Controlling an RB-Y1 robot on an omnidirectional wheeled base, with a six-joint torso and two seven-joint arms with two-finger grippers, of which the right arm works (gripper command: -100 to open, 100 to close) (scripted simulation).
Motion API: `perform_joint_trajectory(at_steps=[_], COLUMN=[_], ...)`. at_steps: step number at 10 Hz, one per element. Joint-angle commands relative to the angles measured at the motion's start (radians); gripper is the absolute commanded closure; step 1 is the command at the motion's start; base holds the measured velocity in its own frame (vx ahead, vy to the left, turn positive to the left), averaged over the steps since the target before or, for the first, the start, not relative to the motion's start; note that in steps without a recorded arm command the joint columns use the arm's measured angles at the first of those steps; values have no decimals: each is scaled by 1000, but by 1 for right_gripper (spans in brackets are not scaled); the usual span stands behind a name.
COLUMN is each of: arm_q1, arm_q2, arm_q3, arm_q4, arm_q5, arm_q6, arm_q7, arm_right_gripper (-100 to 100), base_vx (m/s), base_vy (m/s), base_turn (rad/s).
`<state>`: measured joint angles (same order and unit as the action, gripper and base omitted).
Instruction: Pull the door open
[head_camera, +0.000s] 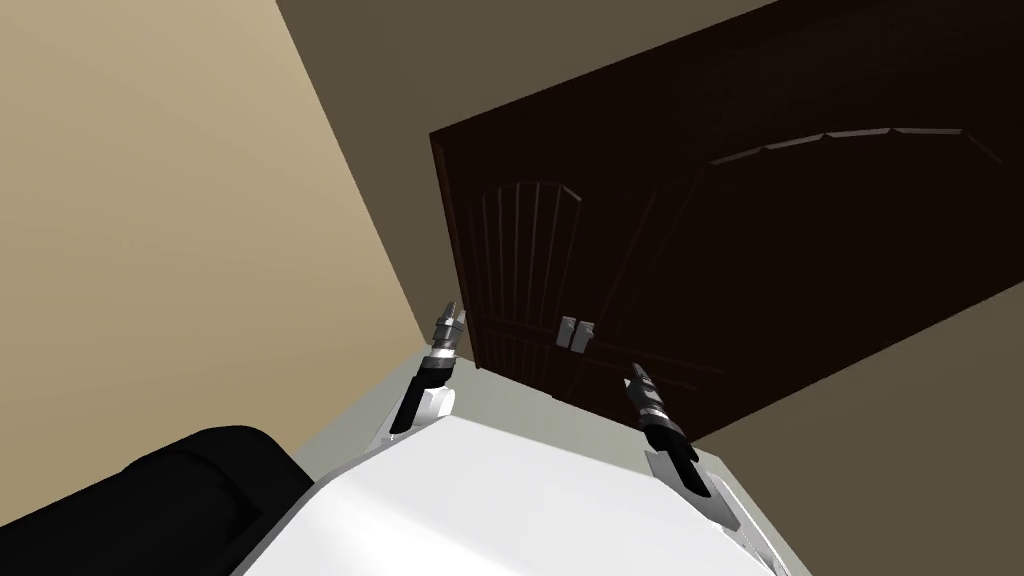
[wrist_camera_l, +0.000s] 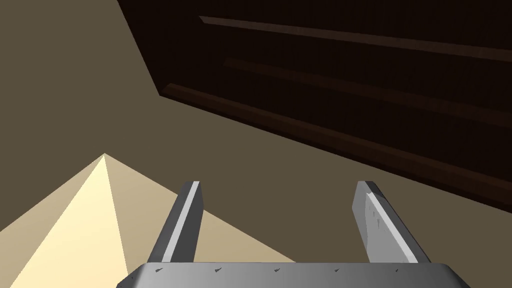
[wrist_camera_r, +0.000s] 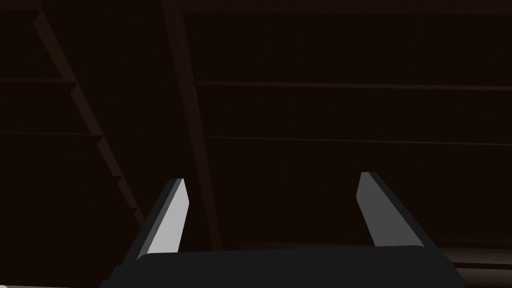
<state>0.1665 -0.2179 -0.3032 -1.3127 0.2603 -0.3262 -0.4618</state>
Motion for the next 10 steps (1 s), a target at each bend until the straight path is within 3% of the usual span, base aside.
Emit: perform_joint_trajectory(at_steps=[1, 4, 8, 9, 10], arm_q1=[0, -17, -62, -62, -62], arm_q2=[-7, -1, 28, 17, 17], arm_q3=[-28, -26, 21, 11, 11], arm_q4=[19, 24, 13, 27, 27], arm_q5=[-3, -4, 2, 0, 0], arm_q6=[7, 6, -5, -7, -7], arm_q7=[9, 16, 19, 18, 18], arm_right_gripper=[-100, -100, -100, -100, 100], base_vx=[97, 167, 210, 95, -11], base_vy=[-103, -40, 55, 53, -7], base_turn=[-103, 20, 146, 35, -32])
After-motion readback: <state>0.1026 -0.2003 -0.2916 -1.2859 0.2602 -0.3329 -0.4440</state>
